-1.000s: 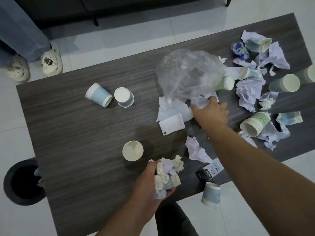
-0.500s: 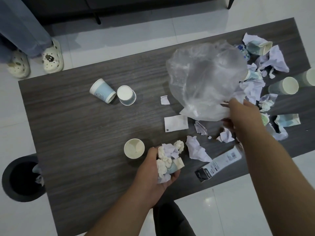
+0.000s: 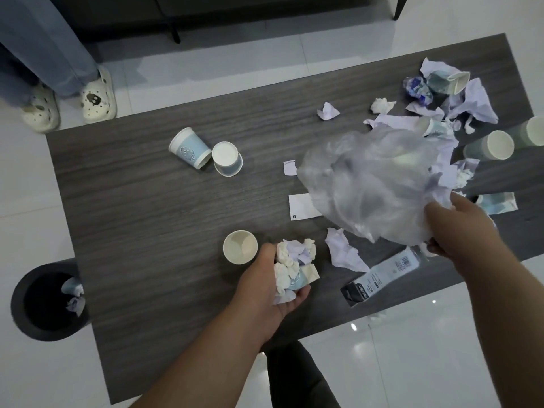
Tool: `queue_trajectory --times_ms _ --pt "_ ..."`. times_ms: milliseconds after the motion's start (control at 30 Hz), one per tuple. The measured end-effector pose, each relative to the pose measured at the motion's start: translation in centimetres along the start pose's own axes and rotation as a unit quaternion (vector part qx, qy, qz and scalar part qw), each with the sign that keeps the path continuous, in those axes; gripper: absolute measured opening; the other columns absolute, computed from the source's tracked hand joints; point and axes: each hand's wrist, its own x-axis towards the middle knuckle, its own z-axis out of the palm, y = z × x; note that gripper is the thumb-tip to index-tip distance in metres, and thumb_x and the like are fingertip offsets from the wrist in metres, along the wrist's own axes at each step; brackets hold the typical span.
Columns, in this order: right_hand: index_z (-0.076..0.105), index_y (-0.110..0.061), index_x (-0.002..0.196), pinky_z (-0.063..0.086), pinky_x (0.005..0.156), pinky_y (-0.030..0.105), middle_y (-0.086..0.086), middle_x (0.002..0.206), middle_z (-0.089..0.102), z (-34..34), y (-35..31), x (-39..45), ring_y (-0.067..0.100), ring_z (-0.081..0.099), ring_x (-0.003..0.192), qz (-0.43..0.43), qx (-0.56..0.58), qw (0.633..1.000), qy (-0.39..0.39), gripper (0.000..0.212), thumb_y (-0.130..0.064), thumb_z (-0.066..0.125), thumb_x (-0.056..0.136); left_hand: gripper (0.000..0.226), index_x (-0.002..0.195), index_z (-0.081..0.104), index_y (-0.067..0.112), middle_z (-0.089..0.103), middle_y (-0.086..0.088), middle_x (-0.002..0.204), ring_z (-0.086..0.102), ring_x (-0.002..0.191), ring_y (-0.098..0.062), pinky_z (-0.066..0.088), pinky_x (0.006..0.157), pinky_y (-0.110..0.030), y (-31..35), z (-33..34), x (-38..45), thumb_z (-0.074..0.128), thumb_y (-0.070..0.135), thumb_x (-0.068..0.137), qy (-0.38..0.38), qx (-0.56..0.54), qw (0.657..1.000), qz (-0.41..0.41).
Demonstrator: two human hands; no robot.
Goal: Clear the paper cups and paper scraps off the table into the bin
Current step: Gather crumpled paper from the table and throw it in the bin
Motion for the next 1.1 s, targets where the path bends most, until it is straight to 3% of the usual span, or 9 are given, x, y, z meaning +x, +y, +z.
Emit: queue_trajectory --times_ms 133,233,400,500,633,733,800,900,1100 --pt "0.063 -0.006 0.131 0.056 0.058 0.032 0.004 0.086 0.062 -1.4 0.2 -1.0 0.019 0.062 0.067 0.039 0.087 0.995 -0.014 0.038 -0.022 0.063 0.097 0.032 0.111 0.084 0.013 0.085 -0.009 0.109 0.081 0.086 -0.023 0.065 0.083 -0.04 -0.2 -0.6 -0.5 0.067 0.037 0.098 -0.009 0.002 1.0 0.004" --pt "0.062 -0.014 0.139 0.06 0.055 0.027 0.004 0.101 0.07 -2.2 0.0 -2.2 0.012 0.069 0.071 -0.006 0.067 0.997 -0.04 0.054 -0.035 0.08 0.092 0.032 0.097 0.088 0.015 0.084 -0.009 0.11 0.082 0.084 -0.023 0.065 0.084 -0.041 -0.4 -1.0 -0.9 0.067 0.039 0.097 -0.014 0.006 1.0 0.013" --pt "0.039 -0.053 0.151 0.065 0.077 0.057 0.0 0.14 0.065 -3.0 -1.1 -4.6 0.031 0.078 0.092 -0.118 -0.059 0.991 -0.019 0.116 -0.084 0.088 0.051 0.03 0.108 0.084 0.015 0.084 -0.01 0.113 0.082 0.087 -0.022 0.066 0.08 -0.04 0.1 -1.7 -2.0 0.068 0.039 0.098 -0.04 0.016 0.998 0.035" --pt "0.04 -0.063 0.141 0.065 0.071 0.054 -0.009 0.128 0.069 -3.3 -1.1 -4.8 0.032 0.076 0.1 -0.149 -0.081 0.985 0.015 0.107 -0.099 0.076 0.047 0.036 0.124 0.077 0.012 0.082 -0.012 0.119 0.081 0.094 -0.024 0.066 0.077 -0.039 0.4 -2.2 -2.7 0.071 0.036 0.099 -0.042 0.005 0.998 0.043" --pt "0.047 -0.078 0.127 0.061 0.082 0.066 -0.047 0.11 0.06 -3.7 -1.8 -4.9 0.023 0.073 0.109 -0.179 -0.05 0.982 0.027 0.077 -0.101 0.069 0.057 0.037 0.13 0.075 0.01 0.081 -0.012 0.121 0.077 0.095 -0.025 0.064 0.073 -0.036 0.8 -3.2 -3.2 0.07 0.033 0.101 -0.045 0.002 0.998 0.05" --pt "0.052 -0.064 0.14 0.062 0.077 0.065 -0.017 0.134 0.069 -3.1 -2.0 -7.3 0.022 0.077 0.105 -0.198 -0.031 0.98 -0.003 0.097 -0.09 0.084 0.052 0.029 0.118 0.078 0.01 0.081 -0.014 0.116 0.075 0.097 -0.029 0.06 0.086 -0.041 0.5 -4.3 -3.4 0.069 0.033 0.101 -0.048 0.001 0.997 0.057" --pt "0.047 -0.07 0.141 0.058 0.082 0.068 -0.015 0.145 0.062 -2.2 -3.0 -8.5 0.014 0.073 0.113 -0.248 -0.02 0.968 -0.005 0.093 -0.079 0.09 0.059 0.028 0.112 0.08 0.011 0.08 -0.015 0.11 0.072 0.097 -0.031 0.053 0.093 -0.046 0.6 -5.0 -3.3 0.069 0.034 0.101 -0.042 0.008 0.997 0.066" --pt "0.065 -0.05 0.131 0.067 0.07 0.037 -0.005 0.123 0.074 1.0 -3.6 -9.6 0.013 0.079 0.093 -0.199 0.049 0.977 -0.058 0.084 -0.073 0.089 0.053 0.03 0.119 0.079 0.01 0.079 -0.016 0.109 0.073 0.093 -0.028 0.056 0.09 -0.044 0.0 -5.9 -3.4 0.069 0.032 0.102 -0.056 0.009 0.996 0.065" --pt "0.072 -0.033 0.121 0.066 0.08 0.053 0.001 0.114 0.08 5.3 -2.4 -8.6 0.027 0.08 0.1 -0.076 0.182 0.973 -0.118 0.074 -0.05 0.103 0.056 0.032 0.122 0.08 0.011 0.08 -0.012 0.117 0.077 0.091 -0.022 0.062 0.081 -0.038 -0.9 -6.2 -3.0 0.068 0.034 0.103 -0.132 0.001 0.989 0.066"
